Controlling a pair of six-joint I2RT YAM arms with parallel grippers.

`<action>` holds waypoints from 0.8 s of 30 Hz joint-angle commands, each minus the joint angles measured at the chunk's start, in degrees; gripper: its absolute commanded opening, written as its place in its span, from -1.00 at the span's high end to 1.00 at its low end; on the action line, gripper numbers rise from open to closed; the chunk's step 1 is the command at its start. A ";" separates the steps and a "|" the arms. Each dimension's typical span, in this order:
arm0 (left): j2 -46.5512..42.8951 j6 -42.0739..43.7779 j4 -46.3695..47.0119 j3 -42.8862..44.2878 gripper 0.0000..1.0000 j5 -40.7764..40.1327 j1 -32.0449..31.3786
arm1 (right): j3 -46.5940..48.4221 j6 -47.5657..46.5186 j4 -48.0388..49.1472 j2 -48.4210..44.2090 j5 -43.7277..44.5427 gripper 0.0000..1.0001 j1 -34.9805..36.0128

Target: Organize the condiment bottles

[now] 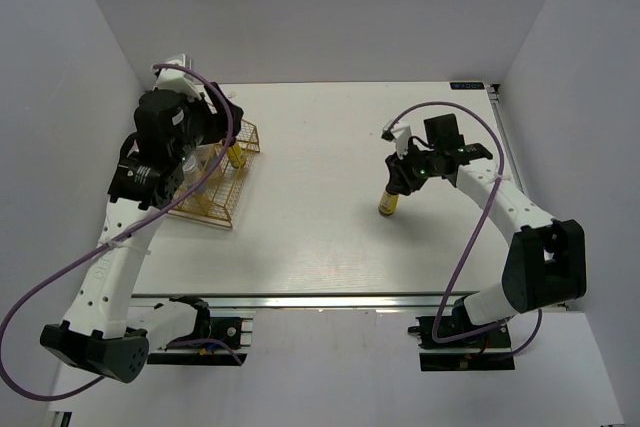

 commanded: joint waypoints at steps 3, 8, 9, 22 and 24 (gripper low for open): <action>-1.50 0.71 -0.44 6.27 -0.59 0.94 0.22 | 12.00 1.24 2.90 -0.41 -7.65 1.00 6.35; -2.29 1.50 -1.06 10.40 -0.75 0.24 0.22 | 25.55 6.69 5.10 8.18 -9.76 1.00 15.67; -2.99 1.59 -1.15 11.19 -0.77 -0.02 0.22 | 30.36 7.74 6.15 10.04 -9.94 1.00 16.81; -11.25 -0.60 -1.41 7.33 -0.89 -2.66 0.22 | 71.37 24.10 14.84 40.90 -7.14 1.00 30.96; -12.31 -0.96 -1.67 6.89 -0.90 -3.10 0.22 | 69.43 24.28 18.01 41.25 -5.90 1.00 32.02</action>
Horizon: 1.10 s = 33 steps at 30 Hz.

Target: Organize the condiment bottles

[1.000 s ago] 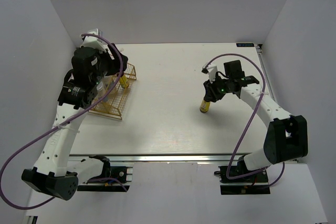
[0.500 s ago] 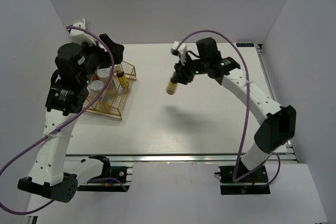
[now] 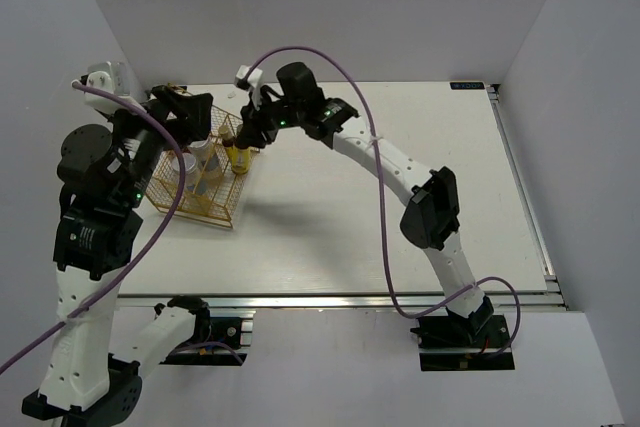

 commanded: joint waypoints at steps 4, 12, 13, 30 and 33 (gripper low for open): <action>-1.98 -1.29 -1.26 -1.66 -0.91 -1.90 0.22 | 3.40 3.08 12.16 0.28 2.43 1.00 3.88; -1.80 0.03 -3.81 -0.70 -0.96 -3.13 0.22 | 3.50 2.90 15.32 3.54 4.72 1.00 5.46; -1.71 0.47 -4.07 -0.61 -0.96 -3.39 0.22 | 3.49 2.46 15.59 4.24 5.16 1.00 5.55; -1.01 0.65 -3.37 -2.36 -0.96 -1.90 0.22 | 0.33 -3.51 17.52 9.16 10.70 1.00 6.78; -0.84 0.74 -3.11 -2.80 -0.96 -1.73 0.22 | -0.28 -3.96 17.08 9.25 10.52 0.63 6.87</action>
